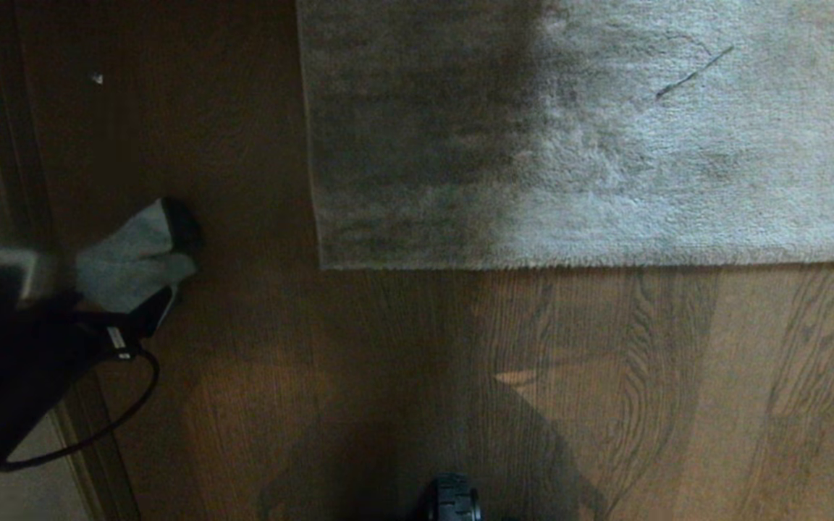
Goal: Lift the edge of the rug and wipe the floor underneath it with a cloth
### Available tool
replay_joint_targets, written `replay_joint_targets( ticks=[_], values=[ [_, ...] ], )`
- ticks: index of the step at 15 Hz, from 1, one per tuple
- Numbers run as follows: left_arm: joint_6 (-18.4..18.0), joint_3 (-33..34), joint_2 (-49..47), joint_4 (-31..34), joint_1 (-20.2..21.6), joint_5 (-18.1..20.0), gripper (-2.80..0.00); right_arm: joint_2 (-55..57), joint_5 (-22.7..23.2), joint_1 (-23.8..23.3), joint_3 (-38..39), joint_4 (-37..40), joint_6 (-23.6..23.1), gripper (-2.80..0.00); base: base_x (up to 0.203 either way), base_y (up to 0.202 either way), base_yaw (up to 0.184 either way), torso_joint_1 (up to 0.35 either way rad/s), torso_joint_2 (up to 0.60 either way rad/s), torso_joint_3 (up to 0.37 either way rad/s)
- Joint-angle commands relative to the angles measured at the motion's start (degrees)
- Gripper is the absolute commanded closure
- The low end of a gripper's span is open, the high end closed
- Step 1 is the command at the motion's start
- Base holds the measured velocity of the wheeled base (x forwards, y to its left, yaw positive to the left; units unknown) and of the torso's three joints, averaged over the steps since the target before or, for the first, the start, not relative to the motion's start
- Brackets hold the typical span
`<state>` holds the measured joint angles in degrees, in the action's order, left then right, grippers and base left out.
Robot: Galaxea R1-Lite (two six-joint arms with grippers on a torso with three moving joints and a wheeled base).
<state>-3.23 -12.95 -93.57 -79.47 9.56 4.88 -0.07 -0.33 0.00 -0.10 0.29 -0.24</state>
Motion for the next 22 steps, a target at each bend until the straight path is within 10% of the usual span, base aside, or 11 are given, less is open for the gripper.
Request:
replay_joint_targets(
  ticks=[1, 16, 17, 22],
  values=[
    [-0.06, 1.85, 3.55, -0.42, 0.45, 0.02, -2.80, 0.07, -0.02, 0.00, 0.01, -0.03, -0.02, 0.00, 0.000, 0.000, 0.000, 0.000, 0.00, 0.000],
    [2.44, 11.02, 8.73, -0.42, 0.02, 0.75, -2.80, 0.07, -0.02, 0.00, 0.01, -0.03, -0.02, 0.00, 0.000, 0.000, 0.000, 0.000, 0.00, 0.000],
    [2.50, 11.10, 9.04, -0.35, 0.03, 0.69, 0.00, 0.07, -0.02, 0.00, 0.01, 0.04, -0.02, 0.00, 0.000, 0.000, 0.000, 0.000, 0.00, 0.000],
    [3.24, 12.86, 11.73, 0.18, 0.11, 0.59, 0.00, 0.07, -0.02, 0.07, 0.01, -0.03, -0.02, 0.00, 0.000, 0.000, 0.000, 0.000, 0.00, 0.000]
  ],
)
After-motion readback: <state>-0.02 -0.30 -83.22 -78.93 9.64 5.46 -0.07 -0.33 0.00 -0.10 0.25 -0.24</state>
